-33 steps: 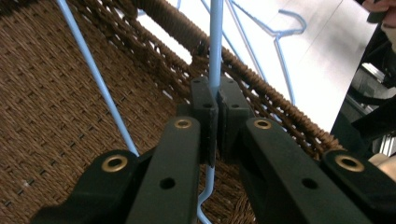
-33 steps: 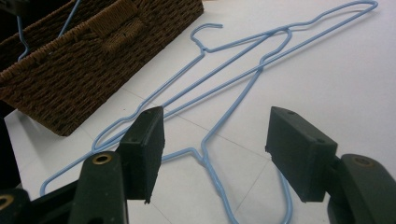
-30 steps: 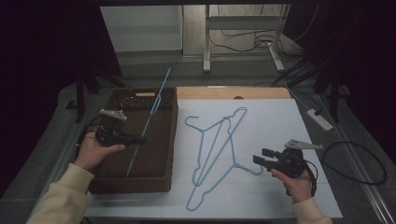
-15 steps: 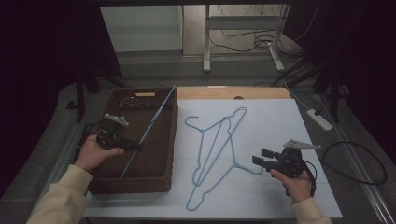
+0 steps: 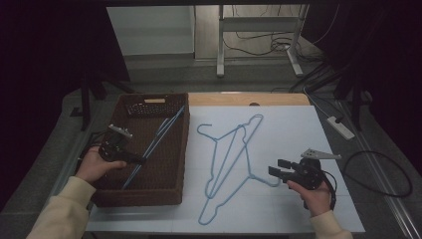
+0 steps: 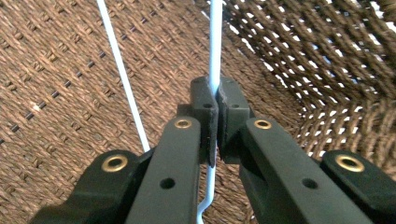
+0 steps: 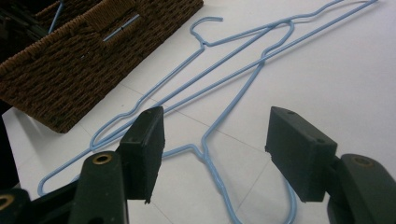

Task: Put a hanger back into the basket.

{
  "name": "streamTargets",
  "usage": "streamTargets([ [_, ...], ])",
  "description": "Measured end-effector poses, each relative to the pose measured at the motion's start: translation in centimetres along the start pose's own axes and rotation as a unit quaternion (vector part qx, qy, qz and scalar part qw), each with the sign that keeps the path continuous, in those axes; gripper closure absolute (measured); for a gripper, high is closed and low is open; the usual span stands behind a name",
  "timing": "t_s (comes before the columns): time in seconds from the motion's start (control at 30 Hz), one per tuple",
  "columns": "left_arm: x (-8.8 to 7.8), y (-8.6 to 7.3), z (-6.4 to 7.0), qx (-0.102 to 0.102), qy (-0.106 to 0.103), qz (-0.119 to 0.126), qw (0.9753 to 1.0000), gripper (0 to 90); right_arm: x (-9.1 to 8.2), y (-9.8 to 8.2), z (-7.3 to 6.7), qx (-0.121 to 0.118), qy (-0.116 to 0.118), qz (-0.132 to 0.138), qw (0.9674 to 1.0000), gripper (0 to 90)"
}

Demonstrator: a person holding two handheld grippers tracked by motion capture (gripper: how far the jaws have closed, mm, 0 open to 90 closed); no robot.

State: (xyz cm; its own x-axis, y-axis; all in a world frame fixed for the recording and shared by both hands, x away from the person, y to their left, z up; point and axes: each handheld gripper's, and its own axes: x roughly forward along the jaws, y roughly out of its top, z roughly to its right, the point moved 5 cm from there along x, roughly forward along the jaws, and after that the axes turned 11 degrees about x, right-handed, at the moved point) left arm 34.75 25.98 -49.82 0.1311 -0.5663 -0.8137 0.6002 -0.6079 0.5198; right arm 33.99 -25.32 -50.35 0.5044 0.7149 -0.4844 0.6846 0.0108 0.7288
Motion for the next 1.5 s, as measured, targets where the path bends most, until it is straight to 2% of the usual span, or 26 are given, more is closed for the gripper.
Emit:
streamTargets([
  [0.13,0.3,-0.1,-0.7,-0.007,0.018,-0.008,0.9998,86.9,0.0,-0.1,0.0,-0.001,0.000,-0.002,1.0000,37.8],
  [0.27,0.5,-0.4,-1.5,-0.008,0.071,-0.032,0.9970,86.8,0.0,-0.1,0.1,0.000,-0.001,-0.002,1.0000,37.8],
  [0.33,0.3,-0.3,-1.8,-0.024,0.085,-0.021,0.9958,86.6,0.0,-0.1,0.1,0.000,-0.001,-0.002,1.0000,37.8],
  [0.4,0.0,-0.3,-2.3,-0.037,0.114,-0.023,0.9925,86.7,0.1,-0.1,0.1,0.000,-0.001,-0.003,1.0000,37.8],
  [0.5,-0.5,-0.4,-2.9,-0.049,0.162,-0.034,0.9850,86.1,0.1,-0.1,0.1,-0.001,-0.001,-0.004,1.0000,37.8],
  [0.63,-0.6,-0.5,-3.4,-0.063,0.184,-0.039,0.9800,86.0,0.1,-0.1,0.1,0.000,-0.002,-0.005,1.0000,37.8],
  [0.77,-0.7,-0.4,-3.8,-0.070,0.214,-0.054,0.9727,86.5,0.2,-0.2,0.1,0.000,-0.003,-0.007,1.0000,37.7],
  [0.97,-0.6,-0.5,-4.6,-0.098,0.248,-0.071,0.9613,86.0,0.3,-0.2,0.2,0.001,-0.004,-0.008,1.0000,37.7],
  [1.07,-0.4,-0.5,-4.9,-0.097,0.264,-0.080,0.9564,84.9,0.3,-0.3,0.2,0.000,-0.003,-0.008,1.0000,37.6],
  [1.1,-0.3,-0.5,-4.9,-0.095,0.268,-0.080,0.9555,84.1,0.3,-0.3,0.2,0.000,-0.002,-0.009,1.0000,37.6],
  [1.17,-0.3,-0.4,-5.0,-0.089,0.280,-0.077,0.9529,78.9,0.3,-0.3,0.2,0.000,-0.003,-0.010,0.9999,37.6],
  [1.2,-0.3,-0.4,-5.0,-0.087,0.287,-0.075,0.9512,73.5,0.3,-0.3,0.2,0.000,-0.003,-0.011,0.9999,37.6],
  [1.23,-0.4,-0.3,-4.9,-0.083,0.291,-0.071,0.9505,69.6,0.3,-0.3,0.2,0.000,-0.003,-0.011,0.9999,37.6],
  [1.3,-0.7,-0.1,-4.6,-0.069,0.296,-0.050,0.9515,64.0,0.3,-0.3,0.2,0.000,-0.003,-0.011,0.9999,37.6],
  [1.37,-1.1,0.2,-4.2,-0.062,0.302,-0.038,0.9506,54.9,0.3,-0.3,0.2,-0.001,-0.003,-0.010,0.9999,37.5],
  [1.4,-1.3,0.4,-3.9,-0.055,0.299,-0.029,0.9521,50.9,0.2,-0.3,0.3,-0.001,-0.003,-0.009,1.0000,37.5],
  [1.5,-2.0,0.9,-2.8,-0.042,0.279,0.011,0.9594,46.9,0.2,-0.3,0.2,0.000,-0.003,-0.008,1.0000,37.5],
])
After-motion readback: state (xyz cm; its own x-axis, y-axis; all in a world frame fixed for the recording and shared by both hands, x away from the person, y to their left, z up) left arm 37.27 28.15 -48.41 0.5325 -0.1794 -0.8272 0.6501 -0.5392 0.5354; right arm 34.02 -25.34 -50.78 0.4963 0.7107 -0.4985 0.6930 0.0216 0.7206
